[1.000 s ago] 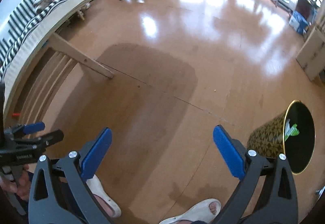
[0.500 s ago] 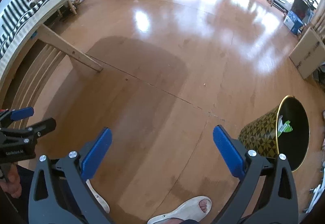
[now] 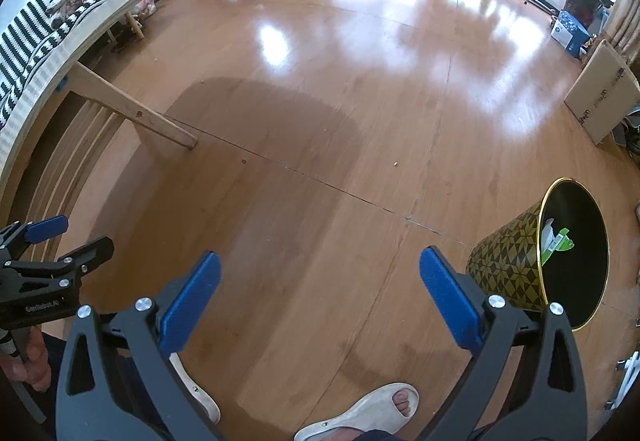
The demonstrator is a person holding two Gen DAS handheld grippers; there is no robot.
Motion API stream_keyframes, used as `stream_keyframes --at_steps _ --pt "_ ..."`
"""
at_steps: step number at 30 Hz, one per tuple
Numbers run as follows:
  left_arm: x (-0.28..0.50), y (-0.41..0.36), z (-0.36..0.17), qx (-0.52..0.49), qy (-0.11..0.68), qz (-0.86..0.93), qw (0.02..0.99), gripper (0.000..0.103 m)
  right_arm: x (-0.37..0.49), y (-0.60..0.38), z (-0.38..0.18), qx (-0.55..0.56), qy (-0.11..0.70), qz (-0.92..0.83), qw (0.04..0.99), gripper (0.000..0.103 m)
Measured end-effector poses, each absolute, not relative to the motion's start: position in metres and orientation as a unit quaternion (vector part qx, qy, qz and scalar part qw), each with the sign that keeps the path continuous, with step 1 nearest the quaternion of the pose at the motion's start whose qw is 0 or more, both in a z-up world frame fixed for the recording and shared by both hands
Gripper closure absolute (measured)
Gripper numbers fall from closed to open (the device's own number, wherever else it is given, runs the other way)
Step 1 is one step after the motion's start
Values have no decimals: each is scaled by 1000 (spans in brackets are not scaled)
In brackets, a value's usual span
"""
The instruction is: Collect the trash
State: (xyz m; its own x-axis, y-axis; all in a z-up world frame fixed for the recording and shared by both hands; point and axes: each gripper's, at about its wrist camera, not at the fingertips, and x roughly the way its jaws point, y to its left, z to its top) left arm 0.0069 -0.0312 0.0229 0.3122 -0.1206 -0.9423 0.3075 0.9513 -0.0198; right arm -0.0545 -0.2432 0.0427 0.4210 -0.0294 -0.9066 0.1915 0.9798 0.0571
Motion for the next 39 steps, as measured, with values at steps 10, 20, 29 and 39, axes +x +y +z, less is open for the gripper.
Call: stream_keyframes --at_steps 10,20,29,39 --pt "9 -30 24 80 571 -134 806 8 -54 -242 43 75 534 -68 839 7" --pt "9 -31 25 81 572 -134 805 8 -54 -243 43 75 534 -68 840 7" --pt "9 -31 25 81 572 -134 805 8 -55 -245 43 74 533 -68 840 7" --pt "8 -31 25 81 572 -133 805 8 -55 -246 43 73 532 -69 841 7"
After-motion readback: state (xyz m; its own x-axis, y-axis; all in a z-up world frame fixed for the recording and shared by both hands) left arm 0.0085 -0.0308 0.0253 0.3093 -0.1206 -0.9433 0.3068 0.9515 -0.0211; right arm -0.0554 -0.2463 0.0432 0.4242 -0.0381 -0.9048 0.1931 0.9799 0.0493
